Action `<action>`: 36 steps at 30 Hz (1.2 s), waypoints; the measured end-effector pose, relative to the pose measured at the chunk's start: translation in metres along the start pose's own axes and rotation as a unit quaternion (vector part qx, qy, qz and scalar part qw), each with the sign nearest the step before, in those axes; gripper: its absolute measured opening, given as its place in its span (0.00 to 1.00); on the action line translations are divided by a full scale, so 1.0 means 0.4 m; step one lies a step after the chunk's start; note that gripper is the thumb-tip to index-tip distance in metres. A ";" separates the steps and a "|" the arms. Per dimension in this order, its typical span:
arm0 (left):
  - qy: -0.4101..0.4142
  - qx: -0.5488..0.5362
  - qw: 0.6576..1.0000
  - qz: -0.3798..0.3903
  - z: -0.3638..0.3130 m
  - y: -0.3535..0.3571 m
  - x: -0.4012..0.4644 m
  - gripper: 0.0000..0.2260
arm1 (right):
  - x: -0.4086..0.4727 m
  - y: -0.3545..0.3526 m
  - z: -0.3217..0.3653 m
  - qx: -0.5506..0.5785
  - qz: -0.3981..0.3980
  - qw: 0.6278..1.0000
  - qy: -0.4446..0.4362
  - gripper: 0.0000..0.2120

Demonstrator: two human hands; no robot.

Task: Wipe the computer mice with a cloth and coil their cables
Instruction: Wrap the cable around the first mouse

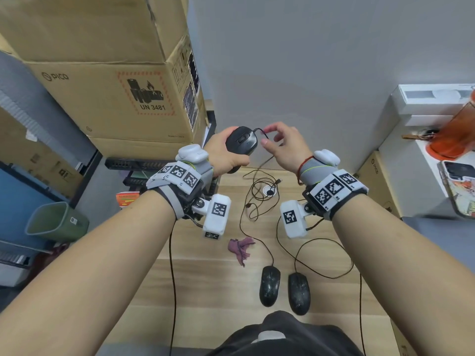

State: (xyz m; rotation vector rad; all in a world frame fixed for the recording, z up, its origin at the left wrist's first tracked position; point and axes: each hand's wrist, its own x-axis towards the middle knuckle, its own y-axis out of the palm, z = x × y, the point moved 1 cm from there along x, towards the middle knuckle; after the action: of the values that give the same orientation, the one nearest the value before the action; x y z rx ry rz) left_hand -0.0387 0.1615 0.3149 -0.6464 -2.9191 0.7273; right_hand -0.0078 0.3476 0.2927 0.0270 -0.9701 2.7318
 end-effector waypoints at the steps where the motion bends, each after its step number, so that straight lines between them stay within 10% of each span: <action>1: -0.004 -0.009 1.000 -0.002 -0.005 0.000 0.000 0.28 | 0.004 0.000 0.004 -0.015 0.001 1.000 -0.008 0.08; 14: -0.112 -0.439 0.891 0.040 -0.053 -0.013 0.010 0.10 | 0.001 0.010 -0.004 0.082 0.046 0.994 0.058 0.16; 23: -0.099 -0.398 0.912 -0.019 -0.047 -0.003 0.022 0.08 | -0.038 0.055 0.015 -0.003 0.118 0.989 0.084 0.23; 36: -0.092 -0.056 0.992 -0.061 0.044 -0.036 0.012 0.20 | -0.027 -0.028 0.052 0.154 0.137 0.978 0.025 0.13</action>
State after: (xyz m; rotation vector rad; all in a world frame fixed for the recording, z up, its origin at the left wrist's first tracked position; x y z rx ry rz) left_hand -0.0515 0.1444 0.3059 -0.4245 -3.1545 0.6451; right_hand 0.0041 0.3406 0.3149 -0.1302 -0.5634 3.0933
